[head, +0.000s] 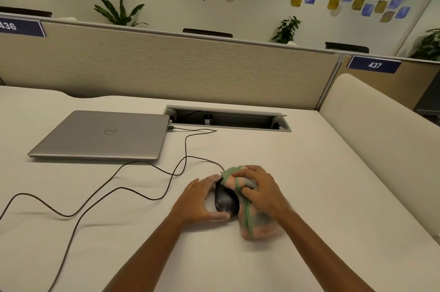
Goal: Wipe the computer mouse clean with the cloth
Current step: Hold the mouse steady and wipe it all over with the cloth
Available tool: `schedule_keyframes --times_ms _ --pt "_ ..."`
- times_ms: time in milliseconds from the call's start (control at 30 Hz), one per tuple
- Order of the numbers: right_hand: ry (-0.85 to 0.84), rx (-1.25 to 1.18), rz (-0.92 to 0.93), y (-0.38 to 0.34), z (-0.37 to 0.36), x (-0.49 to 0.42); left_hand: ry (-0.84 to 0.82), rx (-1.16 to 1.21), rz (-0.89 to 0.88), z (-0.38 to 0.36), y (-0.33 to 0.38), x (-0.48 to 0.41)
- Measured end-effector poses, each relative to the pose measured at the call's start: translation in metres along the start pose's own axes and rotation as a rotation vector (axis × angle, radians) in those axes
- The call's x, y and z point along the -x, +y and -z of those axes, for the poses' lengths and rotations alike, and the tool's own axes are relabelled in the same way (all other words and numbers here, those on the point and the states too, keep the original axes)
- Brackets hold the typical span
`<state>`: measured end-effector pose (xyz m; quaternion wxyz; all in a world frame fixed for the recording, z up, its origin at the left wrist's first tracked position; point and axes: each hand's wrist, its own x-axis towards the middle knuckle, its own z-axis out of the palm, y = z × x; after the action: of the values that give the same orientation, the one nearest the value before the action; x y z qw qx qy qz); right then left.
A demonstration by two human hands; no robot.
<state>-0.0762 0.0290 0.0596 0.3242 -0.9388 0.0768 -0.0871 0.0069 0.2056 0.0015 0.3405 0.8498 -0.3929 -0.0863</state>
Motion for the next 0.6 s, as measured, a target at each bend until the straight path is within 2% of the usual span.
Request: schedule_keyframes --times_ms 133,267,400,600 --pt "-0.058 0.406 0.075 -0.009 -0.018 0.006 0.002 -0.015 -0.007 -0.001 0.001 0.001" --pt "0.006 0.526 0.232 -0.002 -0.018 0.030 0.009 -0.005 -0.022 0.002 0.004 0.003" --pt "-0.027 0.362 0.230 0.008 -0.013 0.046 -0.006 0.003 -0.041 0.003 0.001 0.002" --pt "0.032 -0.056 -0.043 0.013 0.002 0.034 -0.058 0.022 -0.018 0.008 0.005 0.002"
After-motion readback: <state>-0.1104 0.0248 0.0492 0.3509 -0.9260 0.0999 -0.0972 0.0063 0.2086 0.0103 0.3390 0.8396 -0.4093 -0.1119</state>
